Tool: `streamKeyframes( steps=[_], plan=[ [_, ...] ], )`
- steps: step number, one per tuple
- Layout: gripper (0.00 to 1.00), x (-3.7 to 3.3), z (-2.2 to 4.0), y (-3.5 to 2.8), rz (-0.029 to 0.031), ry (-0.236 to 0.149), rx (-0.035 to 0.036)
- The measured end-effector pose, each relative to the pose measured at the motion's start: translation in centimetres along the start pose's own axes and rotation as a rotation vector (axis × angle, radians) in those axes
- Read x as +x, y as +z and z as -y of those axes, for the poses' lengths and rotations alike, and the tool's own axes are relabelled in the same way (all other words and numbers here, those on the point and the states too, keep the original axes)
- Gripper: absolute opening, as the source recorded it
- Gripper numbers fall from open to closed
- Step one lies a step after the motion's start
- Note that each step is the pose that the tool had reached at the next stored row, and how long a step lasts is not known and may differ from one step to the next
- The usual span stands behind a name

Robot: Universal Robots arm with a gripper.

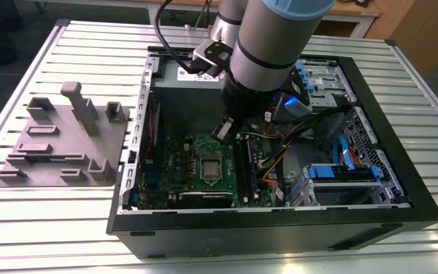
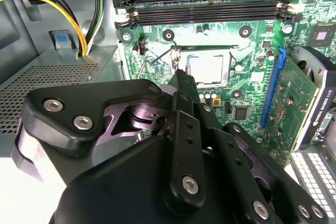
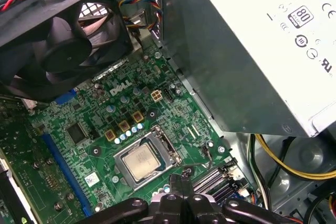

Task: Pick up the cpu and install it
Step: 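Install the first cpu locking lever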

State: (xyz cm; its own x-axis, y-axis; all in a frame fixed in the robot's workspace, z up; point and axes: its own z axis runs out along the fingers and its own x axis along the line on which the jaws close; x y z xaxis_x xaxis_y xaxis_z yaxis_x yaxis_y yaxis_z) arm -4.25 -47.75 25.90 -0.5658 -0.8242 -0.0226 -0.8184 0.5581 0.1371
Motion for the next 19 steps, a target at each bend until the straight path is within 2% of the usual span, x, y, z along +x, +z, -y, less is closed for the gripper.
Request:
streamKeyframes(
  steps=[10,14,19],
  plan=[
    [0.1,-0.06,0.09,-0.01,0.0,0.0,0.0],
    [0.1,-0.52,0.32,-0.02,0.0,0.0,0.0],
    [0.1,-0.89,0.18,0.04,-0.0001,0.0,0.0001]
  ],
)
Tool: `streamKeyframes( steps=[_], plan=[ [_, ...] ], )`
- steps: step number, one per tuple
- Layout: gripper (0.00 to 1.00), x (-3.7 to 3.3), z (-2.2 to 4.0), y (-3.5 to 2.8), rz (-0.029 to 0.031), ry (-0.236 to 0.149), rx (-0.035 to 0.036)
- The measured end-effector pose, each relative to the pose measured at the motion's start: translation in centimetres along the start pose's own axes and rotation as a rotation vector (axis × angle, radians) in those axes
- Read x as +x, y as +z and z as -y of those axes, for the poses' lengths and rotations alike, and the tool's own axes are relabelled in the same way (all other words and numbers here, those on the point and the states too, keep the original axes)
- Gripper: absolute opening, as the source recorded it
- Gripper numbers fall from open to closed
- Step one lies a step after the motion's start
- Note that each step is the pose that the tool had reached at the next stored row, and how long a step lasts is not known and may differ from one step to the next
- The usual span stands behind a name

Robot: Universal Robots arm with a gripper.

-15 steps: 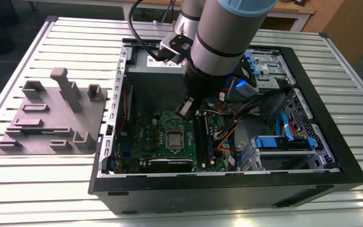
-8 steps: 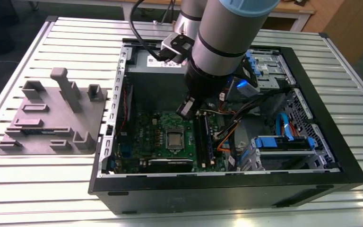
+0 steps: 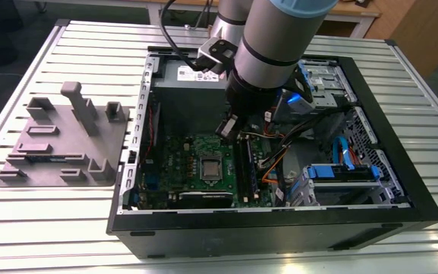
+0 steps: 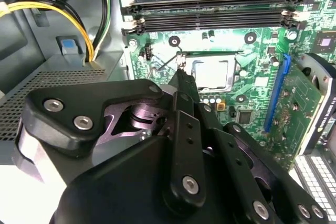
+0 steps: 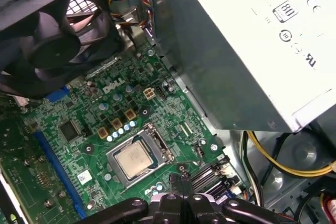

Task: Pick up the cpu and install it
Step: 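Install the first cpu locking lever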

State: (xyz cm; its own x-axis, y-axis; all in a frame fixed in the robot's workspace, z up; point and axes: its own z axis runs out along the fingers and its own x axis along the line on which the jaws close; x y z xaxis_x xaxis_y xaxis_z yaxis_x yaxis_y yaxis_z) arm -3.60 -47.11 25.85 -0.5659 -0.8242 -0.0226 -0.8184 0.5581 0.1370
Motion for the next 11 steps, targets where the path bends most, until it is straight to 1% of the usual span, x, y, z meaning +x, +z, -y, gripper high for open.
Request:
streamKeyframes(
  steps=[5,11],
  plan=[
    [0.1,-0.62,-0.35,0.12,0.0001,0.0,-0.0001],
    [0.1,-0.7,-0.31,0.16,0.0,0.0,-0.0001]
  ],
)
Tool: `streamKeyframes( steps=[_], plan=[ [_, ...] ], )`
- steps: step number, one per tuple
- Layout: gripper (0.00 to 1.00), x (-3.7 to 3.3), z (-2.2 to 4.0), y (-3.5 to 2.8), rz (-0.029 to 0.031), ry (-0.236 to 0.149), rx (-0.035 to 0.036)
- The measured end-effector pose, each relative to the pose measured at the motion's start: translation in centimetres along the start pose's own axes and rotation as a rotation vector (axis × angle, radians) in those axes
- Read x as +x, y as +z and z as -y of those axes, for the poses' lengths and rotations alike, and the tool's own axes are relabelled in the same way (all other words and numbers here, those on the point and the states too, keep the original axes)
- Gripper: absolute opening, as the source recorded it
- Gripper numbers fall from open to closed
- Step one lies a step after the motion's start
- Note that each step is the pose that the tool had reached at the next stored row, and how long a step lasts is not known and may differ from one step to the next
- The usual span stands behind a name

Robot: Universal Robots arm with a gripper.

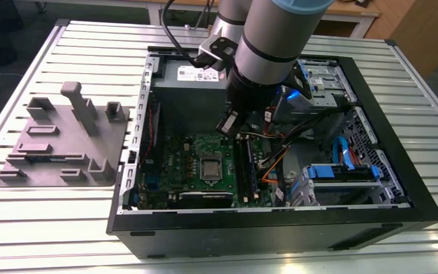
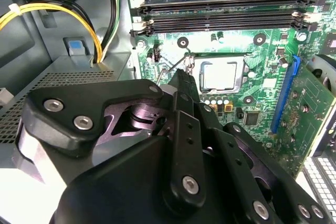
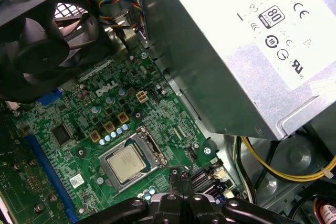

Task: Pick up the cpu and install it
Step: 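Install the first cpu locking lever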

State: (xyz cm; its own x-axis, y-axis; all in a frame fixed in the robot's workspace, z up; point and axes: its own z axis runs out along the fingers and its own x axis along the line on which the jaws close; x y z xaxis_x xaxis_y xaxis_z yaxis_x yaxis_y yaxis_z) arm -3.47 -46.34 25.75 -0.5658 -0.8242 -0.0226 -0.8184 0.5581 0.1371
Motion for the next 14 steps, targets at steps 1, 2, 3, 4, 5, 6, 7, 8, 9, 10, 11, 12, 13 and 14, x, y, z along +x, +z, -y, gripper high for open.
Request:
streamKeyframes(
  steps=[1,2,3,4,5,6,7,8,9,10,11,12,13,14],
  plan=[
    [0.1,0.0,0.0,0.0,0.0,0.0,0.0],
    [0.1,0.0,0.0,0.0,0.0,0.0,0.0],
    [0.1,0.0,0.0,0.0,0.0,0.0,0.0],
    [0.1,0.0,0.0,0.0,0.0,0.0,0.0],
    [0.1,0.0,0.0,0.01,0.0001,0.0,0.0],
    [0.1,0.0,0.0,0.0,0.0,0.0,0.0],
    [0.1,0.0,0.01,0.01,0.0001,0.0,0.0],
    [0.1,-0.02,0.01,0.04,0.0003,0.0,-0.0001],
    [0.1,-0.08,0.03,0.07,0.0003,0.0,-0.0001],
    [0.1,-0.19,-0.01,0.1,0.0002,0.0,0.0],
    [0.1,-0.31,-0.05,0.13,0.0001,0.0,0.0],
    [0.1,-0.43,-0.1,0.15,0.0,0.0,0.0],
    [0.1,-0.52,-0.14,0.18,0.0,0.0,0.0],
    [0.1,-0.6,-0.16,0.22,0.0,0.0,0.0]
  ],
)
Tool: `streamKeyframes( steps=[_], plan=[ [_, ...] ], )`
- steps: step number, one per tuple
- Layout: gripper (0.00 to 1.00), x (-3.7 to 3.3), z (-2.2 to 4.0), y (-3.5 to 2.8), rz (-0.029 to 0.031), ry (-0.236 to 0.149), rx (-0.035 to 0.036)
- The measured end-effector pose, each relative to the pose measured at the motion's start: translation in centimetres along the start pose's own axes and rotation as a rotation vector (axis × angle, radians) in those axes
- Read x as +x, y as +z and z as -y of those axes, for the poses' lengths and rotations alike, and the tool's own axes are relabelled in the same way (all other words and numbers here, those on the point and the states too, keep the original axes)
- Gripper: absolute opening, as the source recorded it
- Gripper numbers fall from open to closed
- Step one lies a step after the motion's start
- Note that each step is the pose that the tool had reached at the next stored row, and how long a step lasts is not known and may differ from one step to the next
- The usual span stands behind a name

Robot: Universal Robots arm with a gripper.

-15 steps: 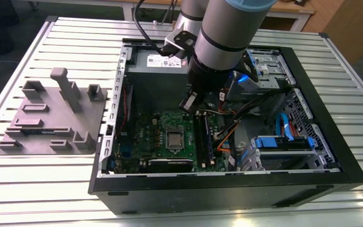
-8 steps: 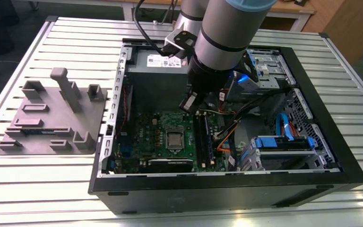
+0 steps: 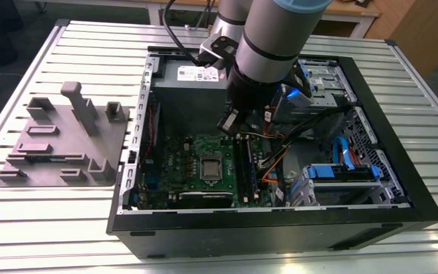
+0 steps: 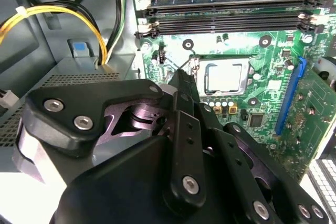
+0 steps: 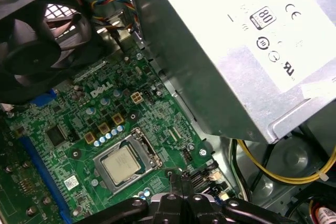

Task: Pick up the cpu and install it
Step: 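Install the first cpu locking lever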

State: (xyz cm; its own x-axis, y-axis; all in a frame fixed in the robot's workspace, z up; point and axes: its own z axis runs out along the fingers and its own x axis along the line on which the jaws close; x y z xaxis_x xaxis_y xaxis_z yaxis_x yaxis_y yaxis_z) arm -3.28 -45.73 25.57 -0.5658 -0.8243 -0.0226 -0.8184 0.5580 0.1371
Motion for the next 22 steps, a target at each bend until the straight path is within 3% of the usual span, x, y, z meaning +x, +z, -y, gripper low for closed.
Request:
streamKeyframes(
  steps=[11,22],
  plan=[
    [0.1,-0.5,0.42,0.49,0.0,0.0,-0.0001],
    [0.1,-0.74,0.3,0.7,0.0028,0.0,-0.0019]
  ],
)
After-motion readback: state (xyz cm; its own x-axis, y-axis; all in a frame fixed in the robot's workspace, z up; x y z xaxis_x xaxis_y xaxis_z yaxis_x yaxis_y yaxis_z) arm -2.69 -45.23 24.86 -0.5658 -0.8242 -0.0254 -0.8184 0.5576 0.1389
